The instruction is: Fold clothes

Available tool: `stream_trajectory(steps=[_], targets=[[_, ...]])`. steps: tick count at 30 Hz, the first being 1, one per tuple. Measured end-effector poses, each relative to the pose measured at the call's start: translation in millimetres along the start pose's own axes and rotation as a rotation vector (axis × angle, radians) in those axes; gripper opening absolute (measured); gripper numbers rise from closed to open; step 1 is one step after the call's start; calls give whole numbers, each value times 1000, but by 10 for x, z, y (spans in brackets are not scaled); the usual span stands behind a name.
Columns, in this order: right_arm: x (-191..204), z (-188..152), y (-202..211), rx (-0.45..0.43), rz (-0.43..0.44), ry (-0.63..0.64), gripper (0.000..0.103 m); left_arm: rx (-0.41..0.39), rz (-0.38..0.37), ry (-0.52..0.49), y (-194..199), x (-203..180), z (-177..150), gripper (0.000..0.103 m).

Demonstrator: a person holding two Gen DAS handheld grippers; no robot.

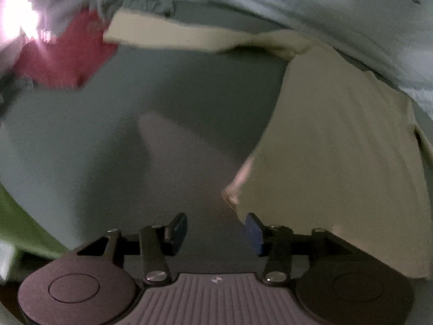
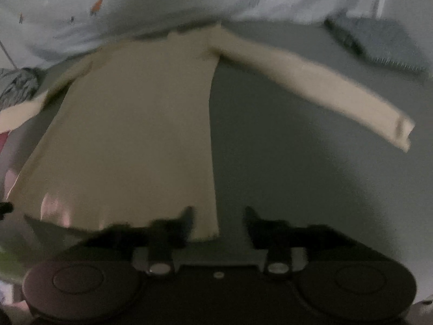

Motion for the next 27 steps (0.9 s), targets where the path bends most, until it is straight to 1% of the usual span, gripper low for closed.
stream_trajectory(steps=[1, 3, 4, 5, 6, 8, 9, 10, 11, 12, 15, 17, 20, 22, 24, 25, 26, 27], targets=[[62, 34, 20, -21, -23, 21, 51, -14, 17, -31, 24, 20, 35, 51], [229, 115, 21, -64, -66, 70, 58, -45, 65, -99, 31, 84, 128, 58], [338, 159, 0, -83, -74, 91, 62, -65, 94, -138, 29, 119, 181, 61], [457, 202, -31, -91, -63, 105, 71, -74, 108, -165, 15, 168, 234, 64], [576, 245, -63, -100, -52, 118, 73, -82, 121, -191, -1, 219, 286, 65], [838, 318, -126, -103, -26, 135, 75, -82, 117, -212, -37, 360, 410, 68], [977, 359, -166, -99, -14, 141, 79, -80, 111, -215, -48, 434, 470, 73], [1128, 415, -227, -90, -4, 146, 81, -86, 110, -223, -66, 527, 536, 76], [1282, 456, -273, -79, 10, 149, 84, -92, 109, -232, -84, 619, 603, 81], [1410, 488, -300, -70, 18, 155, 85, -104, 121, -249, -111, 708, 673, 83], [1853, 555, -432, -47, 4, 199, 85, -132, 197, -340, -254, 941, 902, 83], [2105, 604, -506, -46, -17, 223, 85, -178, 256, -450, -332, 1055, 1056, 83], [2426, 669, -593, -56, -53, 240, 85, -280, 352, -626, -464, 1180, 1288, 83], [2592, 704, -631, -68, -76, 227, 85, -326, 404, -742, -581, 1243, 1449, 77], [2677, 699, -632, -75, -102, 208, 85, -346, 453, -858, -724, 1294, 1621, 53], [2722, 705, -650, -76, -115, 194, 85, -346, 471, -911, -801, 1323, 1703, 49], [2770, 704, -672, -72, -125, 182, 85, -349, 482, -963, -874, 1353, 1775, 37], [2834, 702, -699, -66, -138, 172, 85, -351, 493, -1017, -949, 1382, 1847, 22]])
Point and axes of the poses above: each gripper's, at about its wrist camera, not at the fingertips, and y roughly against the way its jaws point, x to its left, z to its top, the point moved 3 cm from there along -y, roughly the way its jaws point, and after that the axes turned 7 degrees about x, right-handed, at the moved point
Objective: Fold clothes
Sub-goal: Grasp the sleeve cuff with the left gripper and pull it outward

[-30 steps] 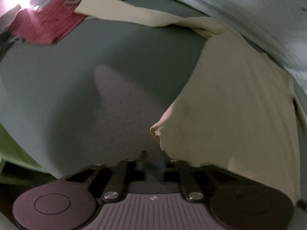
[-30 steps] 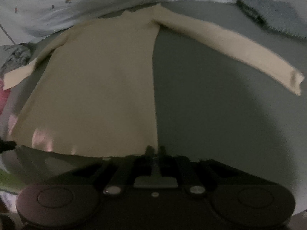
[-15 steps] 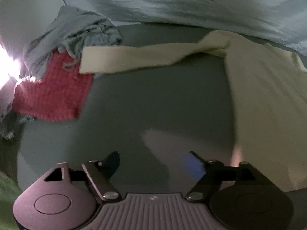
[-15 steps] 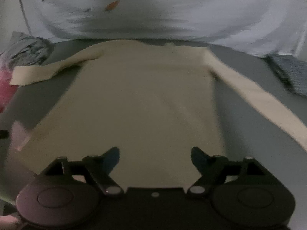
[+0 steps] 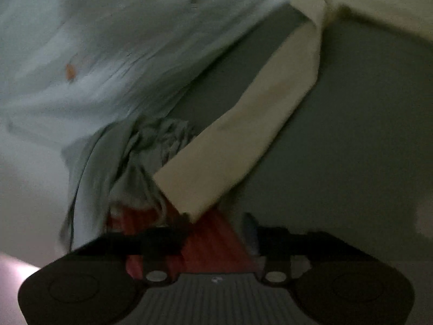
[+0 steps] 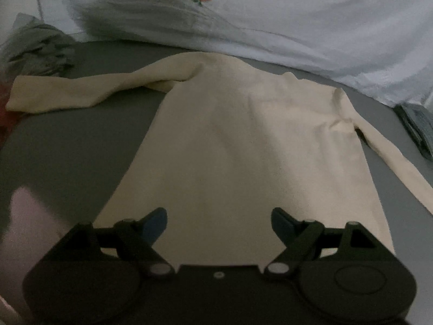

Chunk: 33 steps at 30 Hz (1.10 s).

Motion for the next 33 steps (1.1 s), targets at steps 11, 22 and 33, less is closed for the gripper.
stream_trajectory(steps=[11, 22, 33], targets=[[164, 62, -87, 64, -95, -52, 85, -151, 84, -544, -649, -160, -119, 33], [167, 36, -141, 60, -37, -10, 85, -53, -320, 55, -7, 720, 236, 5], [-158, -30, -262, 80, 70, -115, 85, -36, -1050, 1195, 1034, 2187, 21, 4]])
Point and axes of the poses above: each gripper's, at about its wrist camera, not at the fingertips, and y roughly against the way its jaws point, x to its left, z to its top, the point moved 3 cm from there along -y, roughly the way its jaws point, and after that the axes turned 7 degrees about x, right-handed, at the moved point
